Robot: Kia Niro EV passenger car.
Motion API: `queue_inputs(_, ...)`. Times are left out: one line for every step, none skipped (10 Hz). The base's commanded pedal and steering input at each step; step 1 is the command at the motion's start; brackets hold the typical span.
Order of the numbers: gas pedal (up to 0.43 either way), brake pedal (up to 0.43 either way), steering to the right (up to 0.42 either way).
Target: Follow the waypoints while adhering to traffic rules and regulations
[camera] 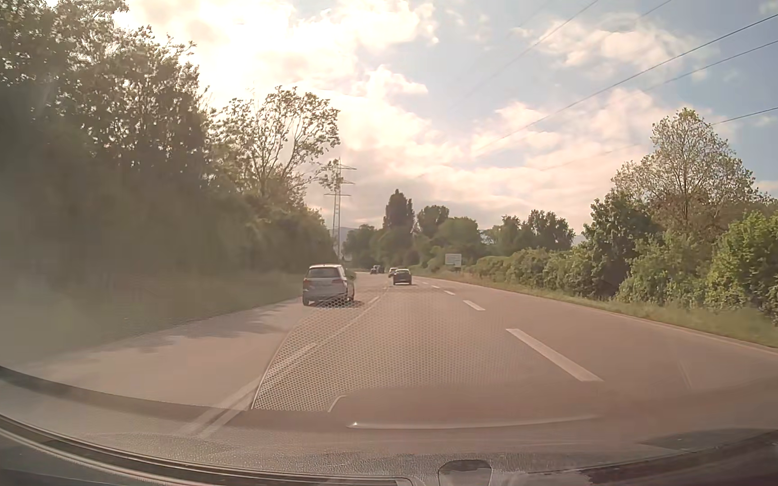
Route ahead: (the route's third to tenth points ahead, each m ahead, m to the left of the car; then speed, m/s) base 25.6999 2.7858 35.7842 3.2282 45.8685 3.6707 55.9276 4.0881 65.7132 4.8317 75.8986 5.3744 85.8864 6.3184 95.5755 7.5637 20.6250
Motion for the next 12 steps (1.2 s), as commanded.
queue_inputs(0.15,0.0,-0.007)
queue_inputs(0.15,0.0,-0.007)
queue_inputs(0.15,0.0,-0.007)
queue_inputs(0.15,0.0,-0.006)
queue_inputs(0.15,0.0,-0.007)
queue_inputs(0.15,0.0,-0.007)
queue_inputs(0.15,0.0,-0.006)
queue_inputs(0.15,0.0,-0.007)
queue_inputs(0.15,0.0,-0.007)
queue_inputs(0.15,0.0,-0.006)
queue_inputs(0.15,0.0,-0.007)
queue_inputs(0.15,0.0,-0.007)
